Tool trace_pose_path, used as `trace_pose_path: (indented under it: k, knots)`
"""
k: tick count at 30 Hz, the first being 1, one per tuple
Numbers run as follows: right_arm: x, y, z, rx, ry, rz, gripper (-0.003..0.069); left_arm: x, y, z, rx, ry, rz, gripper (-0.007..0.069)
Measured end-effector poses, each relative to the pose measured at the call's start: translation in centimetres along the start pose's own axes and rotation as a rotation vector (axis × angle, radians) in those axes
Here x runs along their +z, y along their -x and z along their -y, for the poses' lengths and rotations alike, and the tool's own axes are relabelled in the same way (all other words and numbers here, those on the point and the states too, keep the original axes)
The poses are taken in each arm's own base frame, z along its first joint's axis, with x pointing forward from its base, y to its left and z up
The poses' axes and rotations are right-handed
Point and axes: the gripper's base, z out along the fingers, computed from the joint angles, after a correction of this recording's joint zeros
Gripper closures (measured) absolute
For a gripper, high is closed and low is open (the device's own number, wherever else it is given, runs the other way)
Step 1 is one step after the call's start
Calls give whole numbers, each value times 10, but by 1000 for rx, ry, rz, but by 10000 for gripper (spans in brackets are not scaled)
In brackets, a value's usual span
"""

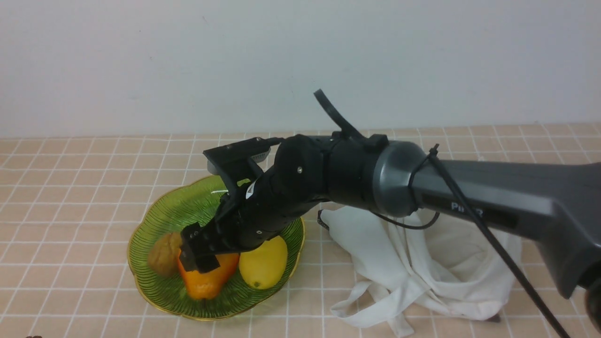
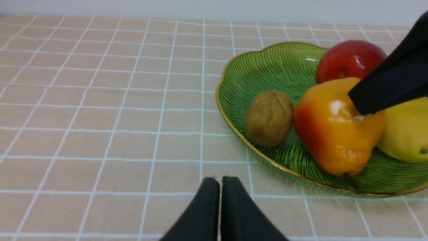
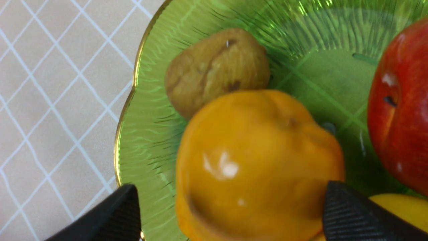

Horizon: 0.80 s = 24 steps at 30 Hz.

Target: Take the fruit out of the bag on the brown coffee tablecloth and place them on the plate.

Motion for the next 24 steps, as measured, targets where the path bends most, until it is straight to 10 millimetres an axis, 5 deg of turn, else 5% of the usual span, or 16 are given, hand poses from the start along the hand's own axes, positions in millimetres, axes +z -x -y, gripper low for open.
trace_pose_path:
  k: [4,9,15,19,21,22,23,24]
  knots:
    - [-3,2,-1,-2,-1,6,-32,0,0,0,0,0,0,632]
    - [-45,17,-6,11,-27,55,67,0,0,0,0,0,0,632]
    - [-155,34,0,-8,-154,134,370,0,0,0,0,0,0,632]
    - [-255,31,8,24,-308,256,601,0,0,0,0,0,0,632]
    - [-293,25,12,42,-384,319,639,0,0,0,0,0,0,632]
    - [-336,14,10,61,-454,393,659,0,0,0,0,0,0,632]
    - [-342,13,10,58,-464,405,660,0,0,0,0,0,0,632]
    - [-383,-3,8,73,-555,472,669,0,0,0,0,0,0,632]
